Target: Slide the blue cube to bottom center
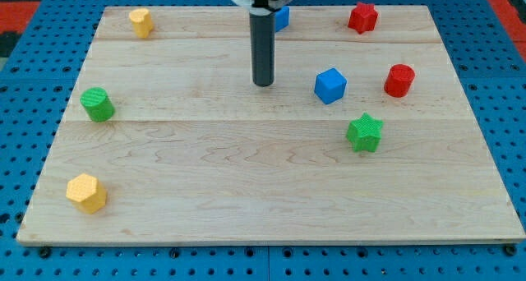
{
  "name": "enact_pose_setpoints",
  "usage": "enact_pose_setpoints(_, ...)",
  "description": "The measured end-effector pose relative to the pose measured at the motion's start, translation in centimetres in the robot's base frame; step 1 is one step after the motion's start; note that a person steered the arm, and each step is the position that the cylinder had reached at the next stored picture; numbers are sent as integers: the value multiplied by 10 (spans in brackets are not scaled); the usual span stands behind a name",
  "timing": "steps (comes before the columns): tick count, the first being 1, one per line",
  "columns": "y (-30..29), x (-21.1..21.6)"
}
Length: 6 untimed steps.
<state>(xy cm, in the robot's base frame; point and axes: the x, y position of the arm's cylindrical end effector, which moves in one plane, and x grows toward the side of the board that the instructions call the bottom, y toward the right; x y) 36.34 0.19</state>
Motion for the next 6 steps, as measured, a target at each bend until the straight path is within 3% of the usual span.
enact_pose_setpoints(4, 1, -5)
enact_pose_setpoints(5, 22, -12)
enact_pose_setpoints(6, 81, -13)
